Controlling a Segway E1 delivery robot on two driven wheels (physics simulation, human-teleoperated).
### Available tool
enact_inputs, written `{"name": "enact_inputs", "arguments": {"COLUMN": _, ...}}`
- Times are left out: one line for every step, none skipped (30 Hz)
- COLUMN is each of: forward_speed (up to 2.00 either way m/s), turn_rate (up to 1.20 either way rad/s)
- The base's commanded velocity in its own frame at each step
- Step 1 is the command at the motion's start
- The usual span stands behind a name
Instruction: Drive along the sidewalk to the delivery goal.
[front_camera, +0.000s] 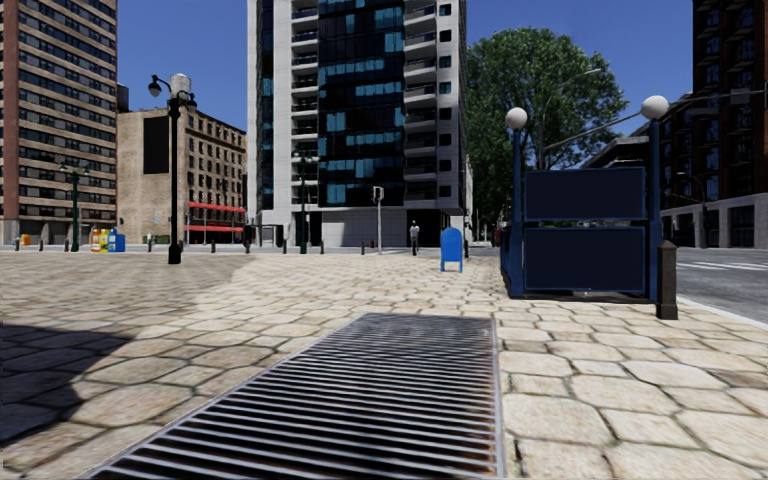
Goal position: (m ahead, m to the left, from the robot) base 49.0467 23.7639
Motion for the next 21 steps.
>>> {"name": "enact_inputs", "arguments": {"forward_speed": 2.0, "turn_rate": 0.0}}
{"name": "enact_inputs", "arguments": {"forward_speed": 2.0, "turn_rate": 0.0}}
{"name": "enact_inputs", "arguments": {"forward_speed": 2.0, "turn_rate": 0.0}}
{"name": "enact_inputs", "arguments": {"forward_speed": 2.0, "turn_rate": 0.0}}
{"name": "enact_inputs", "arguments": {"forward_speed": 2.0, "turn_rate": 0.0}}
{"name": "enact_inputs", "arguments": {"forward_speed": 2.0, "turn_rate": 0.0}}
{"name": "enact_inputs", "arguments": {"forward_speed": 2.0, "turn_rate": 0.0}}
{"name": "enact_inputs", "arguments": {"forward_speed": 2.0, "turn_rate": 0.0}}
{"name": "enact_inputs", "arguments": {"forward_speed": 2.0, "turn_rate": 0.0}}
{"name": "enact_inputs", "arguments": {"forward_speed": 2.0, "turn_rate": 0.0}}
{"name": "enact_inputs", "arguments": {"forward_speed": 2.0, "turn_rate": 0.0}}
{"name": "enact_inputs", "arguments": {"forward_speed": 2.0, "turn_rate": 0.0}}
{"name": "enact_inputs", "arguments": {"forward_speed": 2.0, "turn_rate": 0.0}}
{"name": "enact_inputs", "arguments": {"forward_speed": 2.0, "turn_rate": 0.0}}
{"name": "enact_inputs", "arguments": {"forward_speed": 2.0, "turn_rate": 0.0}}
{"name": "enact_inputs", "arguments": {"forward_speed": 2.0, "turn_rate": 0.0}}
{"name": "enact_inputs", "arguments": {"forward_speed": 2.0, "turn_rate": 0.0}}
{"name": "enact_inputs", "arguments": {"forward_speed": 2.0, "turn_rate": 0.19}}
{"name": "enact_inputs", "arguments": {"forward_speed": 2.0, "turn_rate": 0.39}}
{"name": "enact_inputs", "arguments": {"forward_speed": 2.0, "turn_rate": 0.47}}
{"name": "enact_inputs", "arguments": {"forward_speed": 2.0, "turn_rate": 0.47}}
